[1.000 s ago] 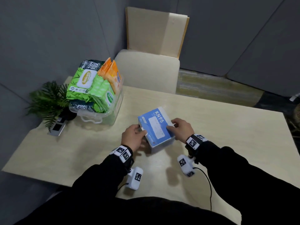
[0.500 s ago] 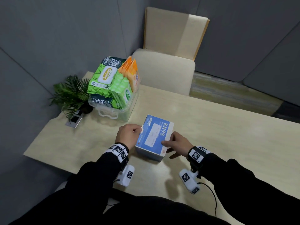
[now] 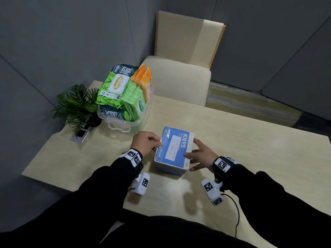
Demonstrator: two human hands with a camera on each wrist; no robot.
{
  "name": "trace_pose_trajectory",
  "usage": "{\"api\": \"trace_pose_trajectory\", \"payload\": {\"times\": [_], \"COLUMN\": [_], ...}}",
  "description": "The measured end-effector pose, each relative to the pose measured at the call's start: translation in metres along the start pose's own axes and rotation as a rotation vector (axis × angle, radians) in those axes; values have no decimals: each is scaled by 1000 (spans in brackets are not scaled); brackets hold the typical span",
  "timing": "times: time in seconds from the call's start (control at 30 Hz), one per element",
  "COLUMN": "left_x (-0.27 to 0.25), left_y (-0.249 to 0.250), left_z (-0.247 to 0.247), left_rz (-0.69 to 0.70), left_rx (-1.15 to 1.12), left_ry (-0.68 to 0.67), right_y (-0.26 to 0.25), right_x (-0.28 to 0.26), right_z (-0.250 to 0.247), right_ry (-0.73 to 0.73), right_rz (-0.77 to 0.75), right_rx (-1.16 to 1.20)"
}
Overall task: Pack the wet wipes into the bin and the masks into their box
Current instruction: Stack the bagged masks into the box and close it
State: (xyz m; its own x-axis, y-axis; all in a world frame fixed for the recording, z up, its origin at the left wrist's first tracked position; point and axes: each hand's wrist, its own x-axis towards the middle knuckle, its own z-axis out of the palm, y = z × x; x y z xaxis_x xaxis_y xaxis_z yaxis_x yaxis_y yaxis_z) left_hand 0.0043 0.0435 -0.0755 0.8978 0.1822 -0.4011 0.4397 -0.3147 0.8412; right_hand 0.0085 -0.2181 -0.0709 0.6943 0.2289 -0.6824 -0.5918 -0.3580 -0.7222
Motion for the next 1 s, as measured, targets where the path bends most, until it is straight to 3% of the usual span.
{"api": "trace_pose_trajectory", "payload": {"times": [0.27, 1.0], "left_x": [4, 3], "left_y": [3, 10], "left_z": [0, 0], "left_rz": [88, 118], "left_rx": [148, 328], "left_ry": [-17, 24], "right_y": [1, 1], "right_x": [-3, -6], "right_z": [-6, -8], "right_ry": [-75, -104], "right_rz": [4, 4], "right_rx": [36, 37]}}
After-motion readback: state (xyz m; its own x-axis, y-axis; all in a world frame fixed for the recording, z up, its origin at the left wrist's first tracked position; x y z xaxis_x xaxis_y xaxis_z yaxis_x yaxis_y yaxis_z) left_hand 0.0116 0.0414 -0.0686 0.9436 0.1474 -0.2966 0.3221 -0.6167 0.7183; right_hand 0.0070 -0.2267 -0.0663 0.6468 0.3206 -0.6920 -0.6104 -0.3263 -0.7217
